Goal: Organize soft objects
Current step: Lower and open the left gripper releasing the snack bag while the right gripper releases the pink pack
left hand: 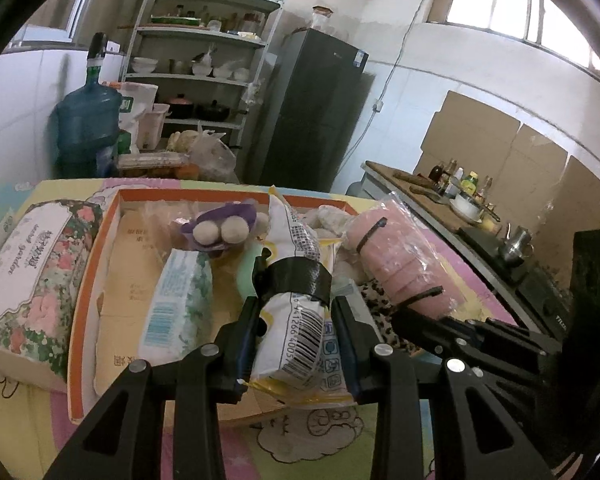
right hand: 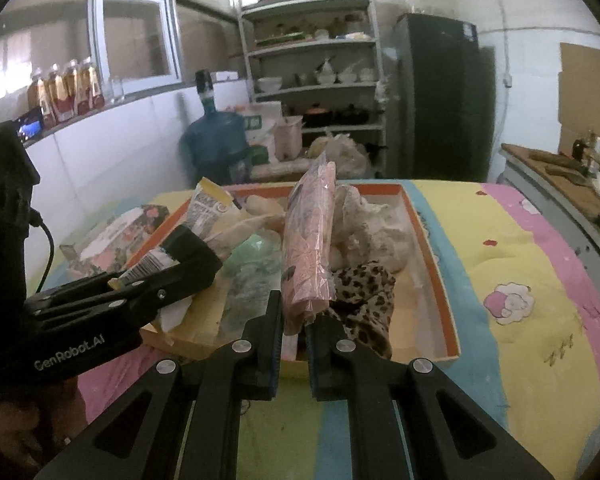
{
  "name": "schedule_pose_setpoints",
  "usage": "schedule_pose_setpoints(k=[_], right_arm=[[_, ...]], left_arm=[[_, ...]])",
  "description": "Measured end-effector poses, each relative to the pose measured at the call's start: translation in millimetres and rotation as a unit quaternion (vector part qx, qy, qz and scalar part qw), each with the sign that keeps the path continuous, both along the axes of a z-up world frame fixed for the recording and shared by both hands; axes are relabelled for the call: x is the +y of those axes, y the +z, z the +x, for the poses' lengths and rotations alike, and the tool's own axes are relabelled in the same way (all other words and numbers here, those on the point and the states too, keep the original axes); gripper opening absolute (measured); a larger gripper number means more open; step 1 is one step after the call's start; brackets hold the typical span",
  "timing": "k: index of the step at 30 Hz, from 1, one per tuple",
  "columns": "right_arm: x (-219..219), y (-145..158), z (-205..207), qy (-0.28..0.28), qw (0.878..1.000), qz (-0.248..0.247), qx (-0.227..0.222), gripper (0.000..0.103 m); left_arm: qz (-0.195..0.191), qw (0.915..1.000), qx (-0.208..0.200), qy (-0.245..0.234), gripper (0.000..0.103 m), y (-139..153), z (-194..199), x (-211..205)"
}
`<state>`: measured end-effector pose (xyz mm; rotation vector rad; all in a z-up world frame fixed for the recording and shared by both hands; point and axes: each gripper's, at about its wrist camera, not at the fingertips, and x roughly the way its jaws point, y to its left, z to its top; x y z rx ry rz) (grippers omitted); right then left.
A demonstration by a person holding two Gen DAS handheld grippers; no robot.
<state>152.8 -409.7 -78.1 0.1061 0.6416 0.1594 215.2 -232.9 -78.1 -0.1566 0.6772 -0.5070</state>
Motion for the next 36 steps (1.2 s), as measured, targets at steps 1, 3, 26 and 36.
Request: schedule_pose_setpoints(k=[1, 3, 26, 36], right_arm=[[-1.0, -1.1, 1.9, 0.001, 1.000, 0.000, 0.003, 0.011], [-2.9, -2.9, 4.7, 0.004, 1.000, 0.006, 0.007, 0.011], [-4.9, -8.3, 20.9, 0.009, 1.000, 0.021, 0.009, 0.028], [-11.0, -2.1, 5.1, -0.003, 1.000, 0.029, -0.008, 0.034]], left_arm=[[-0.002, 1.0000, 0.002, 0.001, 0.037, -1.2, 1.1, 1.1], [-0.002, 1.0000, 0.005, 0.001, 0.037, -3.4, 3.6, 1.1], [-0.006, 0.9996, 0.027, 0.008, 0.050, -13.1, 13.6, -2.5], [0.004, 0.9998, -0.015, 0.014, 0.073, -2.7, -1.4, -2.6]])
